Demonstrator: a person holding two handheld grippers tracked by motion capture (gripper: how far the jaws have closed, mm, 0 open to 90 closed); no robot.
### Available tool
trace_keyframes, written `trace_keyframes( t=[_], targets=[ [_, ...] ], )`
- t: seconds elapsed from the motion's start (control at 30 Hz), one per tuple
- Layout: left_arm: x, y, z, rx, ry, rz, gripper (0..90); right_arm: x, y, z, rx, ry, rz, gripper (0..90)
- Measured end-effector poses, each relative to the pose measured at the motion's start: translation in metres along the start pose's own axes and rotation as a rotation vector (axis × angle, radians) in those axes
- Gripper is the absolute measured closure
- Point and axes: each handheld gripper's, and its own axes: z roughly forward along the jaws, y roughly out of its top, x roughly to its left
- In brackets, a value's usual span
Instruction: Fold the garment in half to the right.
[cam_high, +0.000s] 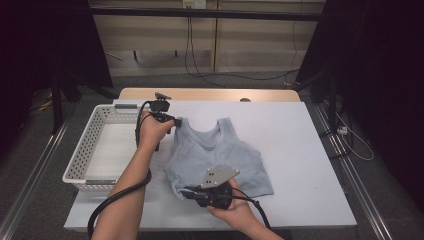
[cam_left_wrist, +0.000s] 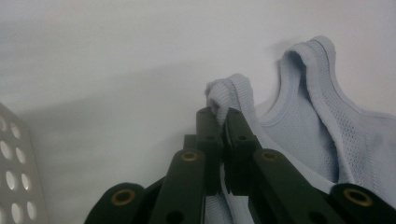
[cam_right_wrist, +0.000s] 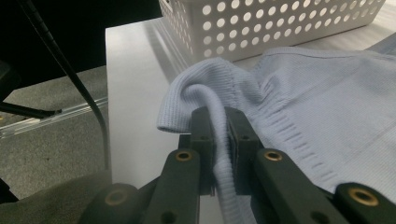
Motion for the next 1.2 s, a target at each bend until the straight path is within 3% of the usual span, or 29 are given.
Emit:
trace_keyframes(
  t=[1.2],
  targets=[
    [0.017, -0.006, -0.028, -0.02, 0.043, -0.025, 86.6, 0.01, 0.011, 0.014, -0.017, 0.034, -0.032, 84.0]
  ],
)
